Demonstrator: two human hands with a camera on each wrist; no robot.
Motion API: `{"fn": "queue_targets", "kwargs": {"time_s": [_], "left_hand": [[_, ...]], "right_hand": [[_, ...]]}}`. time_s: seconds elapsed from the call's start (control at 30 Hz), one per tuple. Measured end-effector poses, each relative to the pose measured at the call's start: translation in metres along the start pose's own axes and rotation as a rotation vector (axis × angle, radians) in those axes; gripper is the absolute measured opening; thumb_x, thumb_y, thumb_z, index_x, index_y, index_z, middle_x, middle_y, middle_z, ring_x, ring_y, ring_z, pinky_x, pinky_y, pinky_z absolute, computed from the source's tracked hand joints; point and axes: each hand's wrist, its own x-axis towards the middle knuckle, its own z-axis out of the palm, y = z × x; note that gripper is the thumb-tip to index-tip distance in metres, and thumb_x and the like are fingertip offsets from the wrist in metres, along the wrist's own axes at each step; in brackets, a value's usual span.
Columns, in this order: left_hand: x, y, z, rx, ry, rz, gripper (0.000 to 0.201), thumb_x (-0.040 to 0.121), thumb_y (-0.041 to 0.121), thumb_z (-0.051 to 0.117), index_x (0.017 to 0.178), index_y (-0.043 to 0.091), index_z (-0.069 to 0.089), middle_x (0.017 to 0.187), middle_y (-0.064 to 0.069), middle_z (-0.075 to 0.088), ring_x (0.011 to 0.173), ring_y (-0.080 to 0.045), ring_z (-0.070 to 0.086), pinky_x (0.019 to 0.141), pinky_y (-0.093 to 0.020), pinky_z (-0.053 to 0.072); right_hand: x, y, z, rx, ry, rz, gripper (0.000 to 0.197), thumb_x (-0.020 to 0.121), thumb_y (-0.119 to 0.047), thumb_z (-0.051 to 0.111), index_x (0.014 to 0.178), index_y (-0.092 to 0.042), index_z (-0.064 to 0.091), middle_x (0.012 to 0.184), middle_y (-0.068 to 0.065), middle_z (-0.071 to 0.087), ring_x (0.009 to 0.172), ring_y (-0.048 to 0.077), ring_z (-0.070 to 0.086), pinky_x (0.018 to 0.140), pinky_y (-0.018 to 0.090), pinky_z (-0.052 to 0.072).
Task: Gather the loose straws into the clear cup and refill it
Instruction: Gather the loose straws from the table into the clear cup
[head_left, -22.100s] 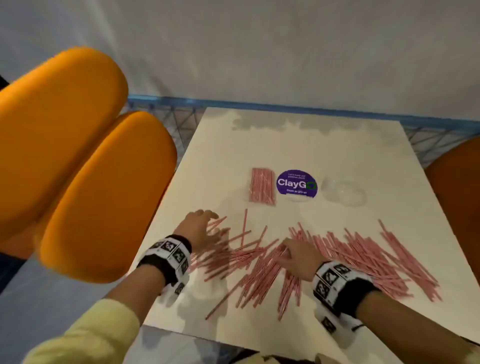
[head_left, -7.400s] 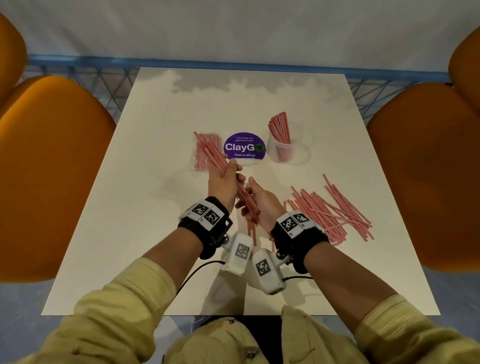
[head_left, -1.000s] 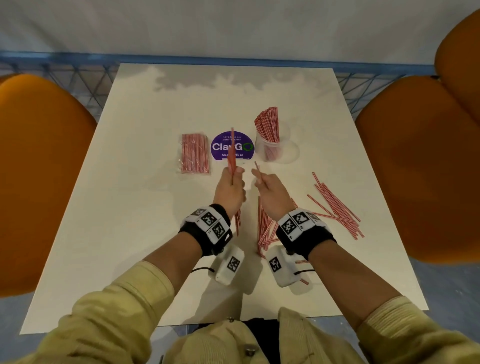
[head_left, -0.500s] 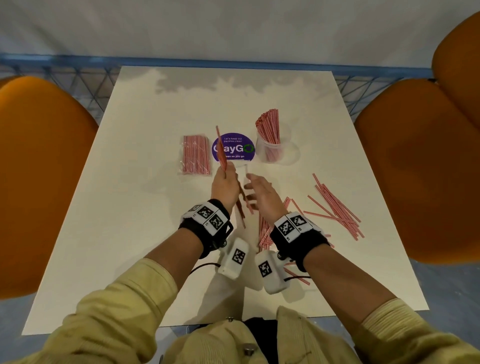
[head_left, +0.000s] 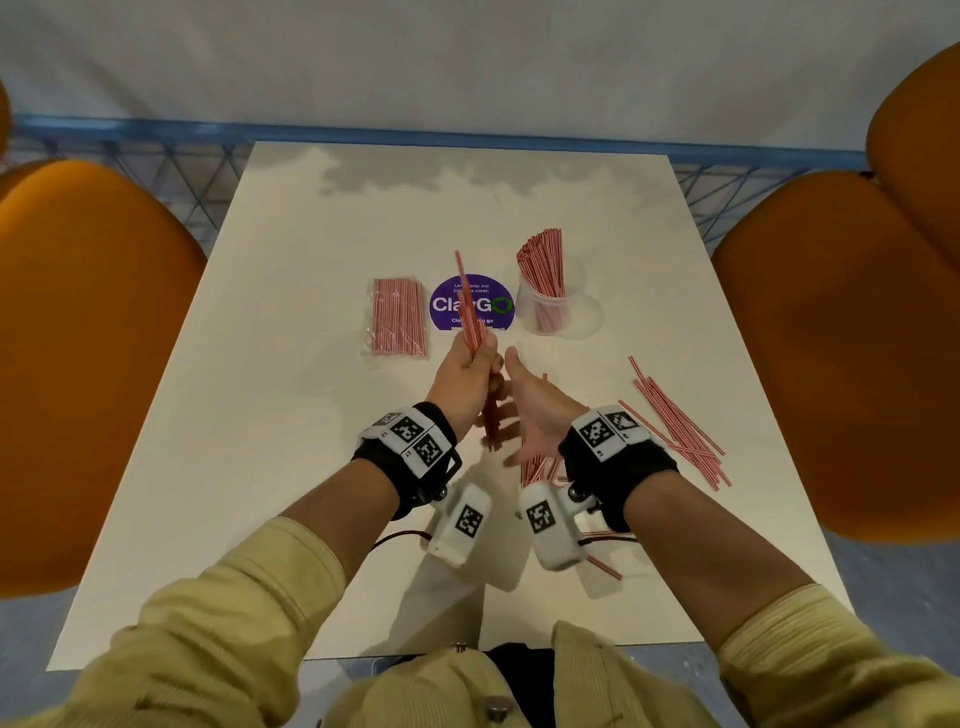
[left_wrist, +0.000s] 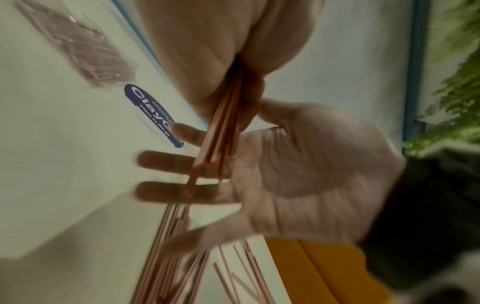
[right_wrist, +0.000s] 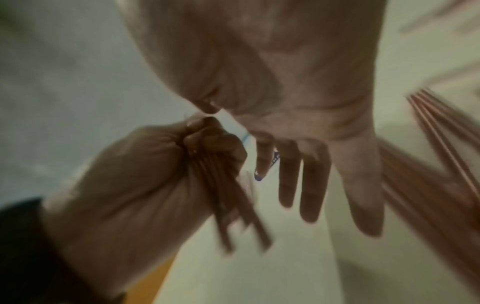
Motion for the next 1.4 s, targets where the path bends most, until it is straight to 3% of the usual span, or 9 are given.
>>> {"fn": "queue_targets", "kwargs": {"time_s": [0.23,0.43,0.6,0.73,0.83,0.97,1.07,1.23,1.4], "left_hand": [[-0.014,-0.003,0.002,0.063,-0.203,-0.129,0.025,0.1,0.031,0.035,0.079,0.019,0.04,0.059,0.002,0.03,0.045,-0.011,0.027,0.044,-0.019,0.032],[-0.014,-0.004,0.006,0.08,-0.218,-0.142,0.023,0.101,0.025,0.034,0.081,0.016,0.04,0.056,0.001,0.035,0.04,-0.008,0.037,0.05,-0.024,0.038],[-0.004,-0.002,0.005,0.032,-0.043,-0.067,0.026,0.101,0.03,0.032,0.085,0.015,0.046,0.057,0.001,0.04,0.041,-0.006,0.043,0.05,-0.024,0.043],[0.019,0.002,-0.003,0.019,0.172,-0.013,0.039,0.1,0.032,0.032,0.113,0.004,0.055,0.096,-0.006,0.07,0.094,-0.023,0.065,0.091,-0.033,0.05],[0.028,0.006,-0.001,-0.021,0.217,-0.015,0.042,0.097,0.032,0.03,0.091,0.027,0.072,0.116,-0.005,0.068,0.109,-0.022,0.06,0.104,-0.04,0.041],[0.035,0.011,0.013,-0.092,0.156,-0.057,0.038,0.099,0.028,0.033,0.126,0.006,0.048,0.091,0.005,0.075,0.085,-0.023,0.062,0.076,-0.04,0.045],[0.043,0.015,0.02,-0.1,0.148,-0.069,0.033,0.098,0.026,0.038,0.122,0.004,0.045,0.084,0.007,0.073,0.082,-0.013,0.066,0.085,-0.03,0.051],[0.058,0.037,0.027,-0.043,0.238,0.074,0.024,0.093,0.015,0.049,0.115,0.013,0.04,0.08,0.002,0.068,0.055,-0.007,0.061,0.046,-0.019,0.045],[0.079,0.047,0.031,0.131,0.339,0.237,0.043,0.092,0.012,0.05,0.129,0.023,0.033,0.078,0.005,0.064,0.058,-0.015,0.058,0.057,-0.026,0.053]], "right_hand": [[0.001,-0.052,-0.003,-0.163,0.444,-0.572,0.045,0.099,-0.039,0.026,0.137,-0.016,0.036,0.121,-0.002,0.053,0.111,0.018,0.056,0.095,0.035,0.048],[0.003,-0.051,0.005,-0.44,0.392,-0.564,0.039,0.1,-0.027,0.028,0.124,-0.01,0.053,0.12,0.008,0.065,0.115,0.022,0.057,0.097,0.03,0.04],[0.007,-0.027,0.004,-0.218,0.337,-0.553,0.051,0.098,-0.035,0.034,0.146,-0.02,0.024,0.142,0.004,0.045,0.129,0.019,0.045,0.111,0.035,0.033],[0.01,-0.003,-0.001,-0.193,0.282,-0.458,0.041,0.093,-0.041,0.044,0.128,-0.019,0.039,0.109,0.01,0.066,0.084,0.023,0.067,0.08,0.039,0.054],[0.004,0.001,-0.003,-0.313,0.188,-0.485,0.032,0.094,-0.04,0.045,0.119,-0.02,0.044,0.078,-0.001,0.064,0.053,0.014,0.057,0.05,0.023,0.043],[0.009,-0.011,-0.008,-0.366,0.261,-0.601,0.013,0.095,-0.033,0.045,0.095,-0.022,0.051,0.061,-0.004,0.052,0.049,0.008,0.043,0.053,0.022,0.034],[0.013,-0.018,-0.017,-0.412,0.278,-0.637,0.023,0.097,-0.028,0.039,0.076,-0.031,0.046,0.059,-0.007,0.047,0.048,0.005,0.04,0.052,0.02,0.031],[0.018,-0.027,-0.037,-0.435,0.241,-0.664,0.027,0.1,-0.023,0.035,0.076,-0.031,0.043,0.063,-0.011,0.044,0.042,-0.004,0.044,0.046,0.01,0.032],[0.025,-0.036,-0.049,-0.435,0.187,-0.652,0.021,0.099,-0.027,0.036,0.083,-0.022,0.048,0.06,-0.009,0.041,0.043,-0.003,0.042,0.05,0.013,0.03]]}}
